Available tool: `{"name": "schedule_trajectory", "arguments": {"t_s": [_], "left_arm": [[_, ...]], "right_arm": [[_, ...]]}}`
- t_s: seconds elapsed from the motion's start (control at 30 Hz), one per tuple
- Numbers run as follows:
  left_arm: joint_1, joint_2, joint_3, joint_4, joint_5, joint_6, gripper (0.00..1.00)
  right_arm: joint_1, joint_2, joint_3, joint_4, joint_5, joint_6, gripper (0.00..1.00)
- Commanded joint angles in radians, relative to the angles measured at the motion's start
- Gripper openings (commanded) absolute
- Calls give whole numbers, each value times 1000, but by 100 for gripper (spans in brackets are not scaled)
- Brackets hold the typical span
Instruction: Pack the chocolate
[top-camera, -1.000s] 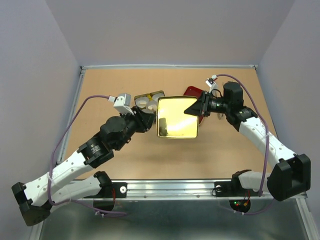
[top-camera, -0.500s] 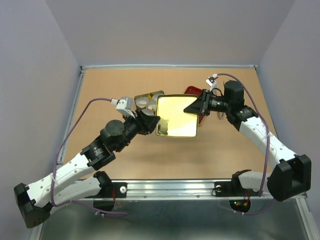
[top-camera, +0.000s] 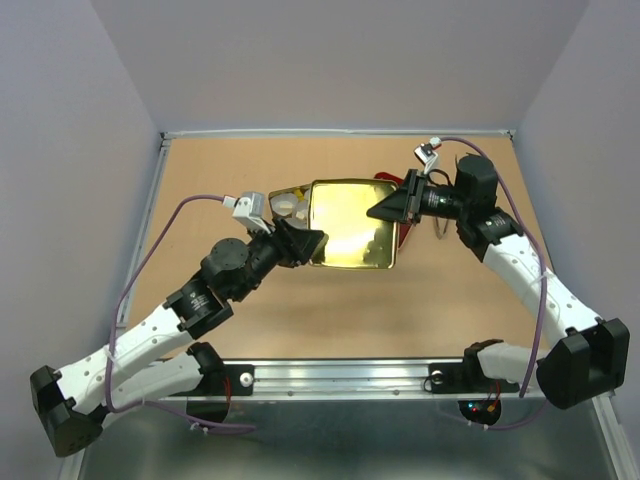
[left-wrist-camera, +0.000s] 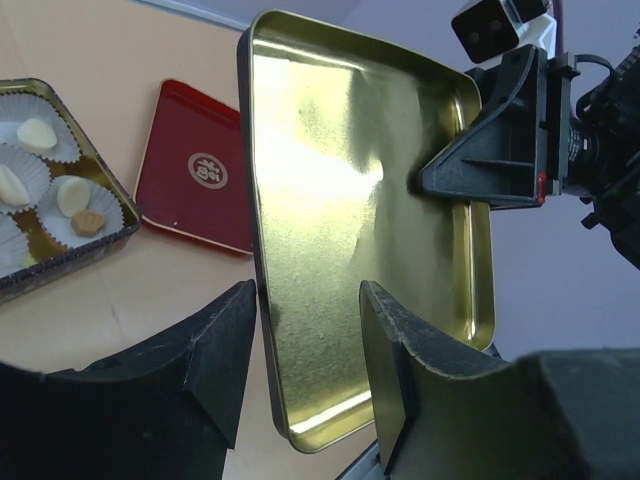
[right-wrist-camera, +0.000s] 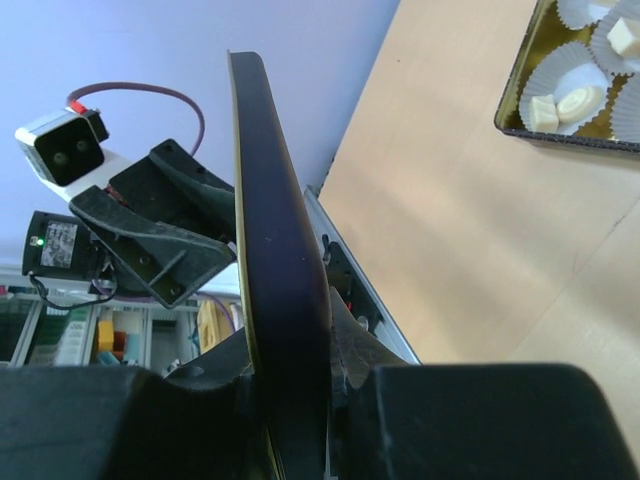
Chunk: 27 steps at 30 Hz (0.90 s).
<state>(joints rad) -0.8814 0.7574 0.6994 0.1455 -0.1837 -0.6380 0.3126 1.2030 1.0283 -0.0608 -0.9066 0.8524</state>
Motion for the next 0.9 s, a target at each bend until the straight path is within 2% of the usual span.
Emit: {"name": "schedule_trajectory", "arguments": {"t_s": [0.0,0.17,0.4,0.43,0.57,0.7,0.77,0.8,0.83,0.87], "left_arm": [[4,13,-9,112,64,-5,57],[4,28,-6,112,73,-9,56],[4,2,-29,160,107,-14,43],[4,-1,-31,161,110,-14,39],[5,-26,-46,170,125,-17,28],[5,-46,-63,183,139,-26,22],[5,-55,-66,180,139,-26,20],[4,-56,-66,174,132,-25,20],[5,-58,-64,174,127,-22,20],[4,-59,-63,164,124,-17,20]], "right_arm": [[17,-37,67,102,-43,31,11],[28,-51,52,159,-43,68,11],[39,-39,19,180,-28,60,15],[40,-37,16,184,-23,59,20],[40,-22,18,194,-14,48,27],[42,3,21,210,-15,47,35],[43,16,23,214,-17,42,45],[43,23,21,213,-14,40,54],[43,23,19,214,-11,37,54],[43,27,18,214,-6,33,65]]}}
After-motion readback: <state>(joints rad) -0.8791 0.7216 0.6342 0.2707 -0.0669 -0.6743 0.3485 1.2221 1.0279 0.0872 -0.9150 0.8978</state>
